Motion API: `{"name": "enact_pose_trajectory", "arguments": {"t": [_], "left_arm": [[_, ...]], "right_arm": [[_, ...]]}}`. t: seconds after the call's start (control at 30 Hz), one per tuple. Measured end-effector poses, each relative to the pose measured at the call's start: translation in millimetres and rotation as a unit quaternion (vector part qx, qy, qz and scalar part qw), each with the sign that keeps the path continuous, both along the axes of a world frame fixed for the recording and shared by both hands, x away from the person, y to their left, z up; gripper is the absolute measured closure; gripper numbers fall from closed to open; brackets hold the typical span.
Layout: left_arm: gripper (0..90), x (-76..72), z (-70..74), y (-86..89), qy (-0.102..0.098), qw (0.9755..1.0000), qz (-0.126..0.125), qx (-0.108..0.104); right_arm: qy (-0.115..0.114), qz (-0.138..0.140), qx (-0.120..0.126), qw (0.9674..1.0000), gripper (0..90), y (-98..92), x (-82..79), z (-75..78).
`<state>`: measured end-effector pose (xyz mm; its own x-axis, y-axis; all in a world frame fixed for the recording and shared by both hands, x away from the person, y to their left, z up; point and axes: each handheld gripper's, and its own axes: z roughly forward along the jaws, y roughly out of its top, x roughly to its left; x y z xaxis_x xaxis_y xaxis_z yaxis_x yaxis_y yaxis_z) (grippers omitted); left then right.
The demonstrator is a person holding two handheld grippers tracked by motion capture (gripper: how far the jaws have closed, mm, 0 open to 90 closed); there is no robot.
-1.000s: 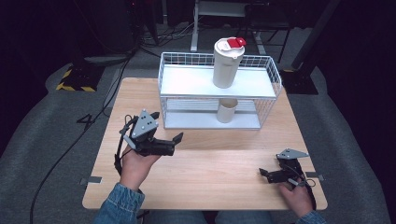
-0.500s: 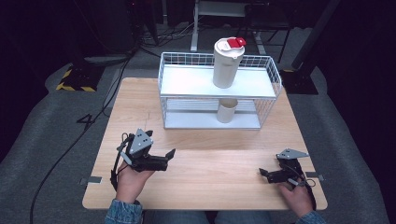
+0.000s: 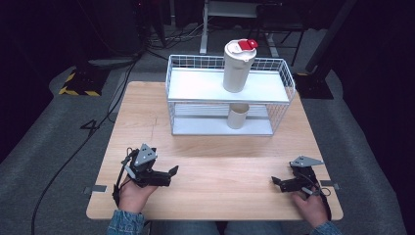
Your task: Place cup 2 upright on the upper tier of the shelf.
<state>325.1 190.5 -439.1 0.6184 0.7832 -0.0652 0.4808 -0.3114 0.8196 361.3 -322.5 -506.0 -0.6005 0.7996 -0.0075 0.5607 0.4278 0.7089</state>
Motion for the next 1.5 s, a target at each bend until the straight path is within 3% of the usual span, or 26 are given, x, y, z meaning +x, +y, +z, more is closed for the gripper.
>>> {"name": "enact_pose_trajectory", "arguments": {"t": [0.2, 0.23, 0.33, 0.37, 0.57, 0.8, 0.97, 1.13, 1.5], "left_arm": [[0.0, -0.1, -15.4, 2.8, 0.033, 0.9994, 0.008, 0.008], [0.0, 0.0, -19.8, 4.2, 0.039, 0.9990, 0.009, 0.018], [0.0, -0.1, -24.1, 4.5, 0.046, 0.9986, 0.014, 0.023], [0.0, 0.2, -28.9, 4.6, 0.057, 0.9979, 0.016, 0.025], [0.0, 2.0, -40.9, 4.4, 0.076, 0.9958, 0.020, 0.048], [0.0, 1.2, -50.3, 7.0, 0.087, 0.9937, 0.025, 0.066], [0.0, 4.3, -56.5, 10.3, 0.084, 0.9939, 0.027, 0.066], [0.2, 6.8, -65.0, 12.6, 0.082, 0.9928, 0.029, 0.083], [0.0, 13.1, -66.7, 13.4, 0.086, 0.9911, 0.059, 0.083]], "right_arm": [[0.000, 0.000, 0.000, 1.0000, 0.1, 0.0, 0.0, 0.0], [0.000, 0.000, 0.000, 1.0000, 0.1, 0.0, 0.0, 0.0], [0.000, 0.000, 0.000, 1.0000, 0.1, 0.0, 0.0, 0.0], [0.000, 0.000, 0.000, 1.0000, 0.1, 0.0, 0.0, 0.0], [0.000, 0.000, 0.000, 1.0000, 0.1, 0.0, 0.0, 0.0], [0.000, 0.000, 0.000, 1.0000, 0.1, 0.0, 0.0, 0.0], [0.000, 0.000, 0.000, 1.0000, 0.1, 0.0, 0.0, 0.0], [0.000, 0.000, 0.000, 1.0000, 0.1, 0.0, 0.0, 0.0], [0.000, 0.000, 0.000, 1.0000, 0.1, 0.0, 0.0, 0.0]]}}
